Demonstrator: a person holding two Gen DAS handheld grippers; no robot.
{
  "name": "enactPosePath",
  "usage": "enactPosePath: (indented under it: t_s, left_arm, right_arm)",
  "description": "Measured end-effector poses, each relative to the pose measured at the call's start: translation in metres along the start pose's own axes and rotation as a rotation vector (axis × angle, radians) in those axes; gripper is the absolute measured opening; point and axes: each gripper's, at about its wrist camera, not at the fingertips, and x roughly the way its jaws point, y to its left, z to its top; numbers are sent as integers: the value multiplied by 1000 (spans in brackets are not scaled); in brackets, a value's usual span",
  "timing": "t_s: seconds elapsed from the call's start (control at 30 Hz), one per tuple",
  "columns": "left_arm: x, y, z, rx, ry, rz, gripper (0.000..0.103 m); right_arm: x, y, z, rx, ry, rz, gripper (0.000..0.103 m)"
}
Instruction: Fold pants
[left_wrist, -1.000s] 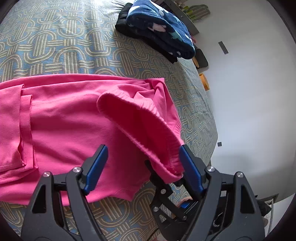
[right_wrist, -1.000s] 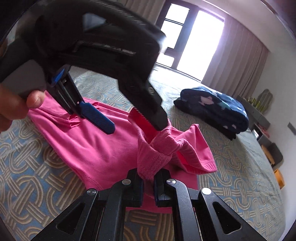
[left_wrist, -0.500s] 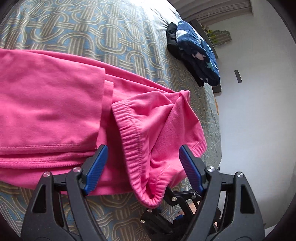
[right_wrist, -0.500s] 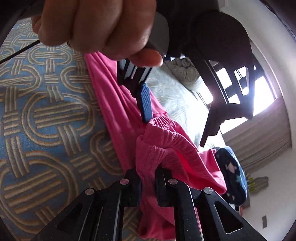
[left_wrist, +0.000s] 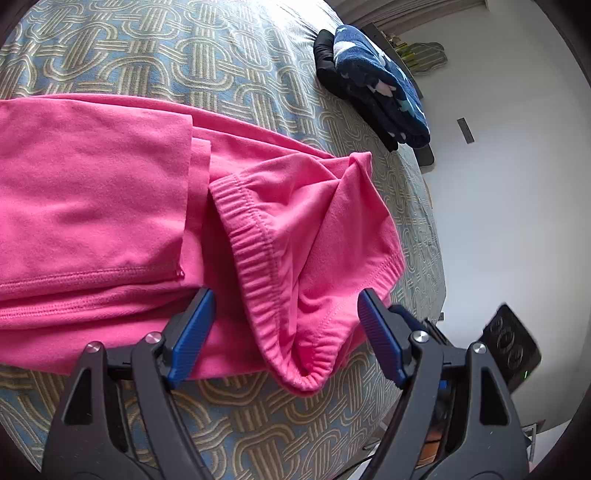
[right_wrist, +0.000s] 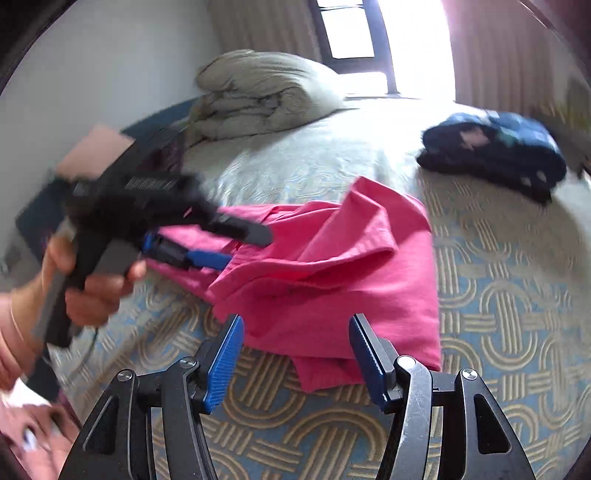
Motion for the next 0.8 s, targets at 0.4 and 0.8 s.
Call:
enactPosePath:
  t_s: [0.4,0.8]
  left_arm:
    - [-1,3,-14,40,-11,-13,79]
    - [-22,9,-23,11,-5,-61,79]
  right_arm:
    - [55,-13,64,269,57,181,22]
    - [64,-21,82,275,48,193,40]
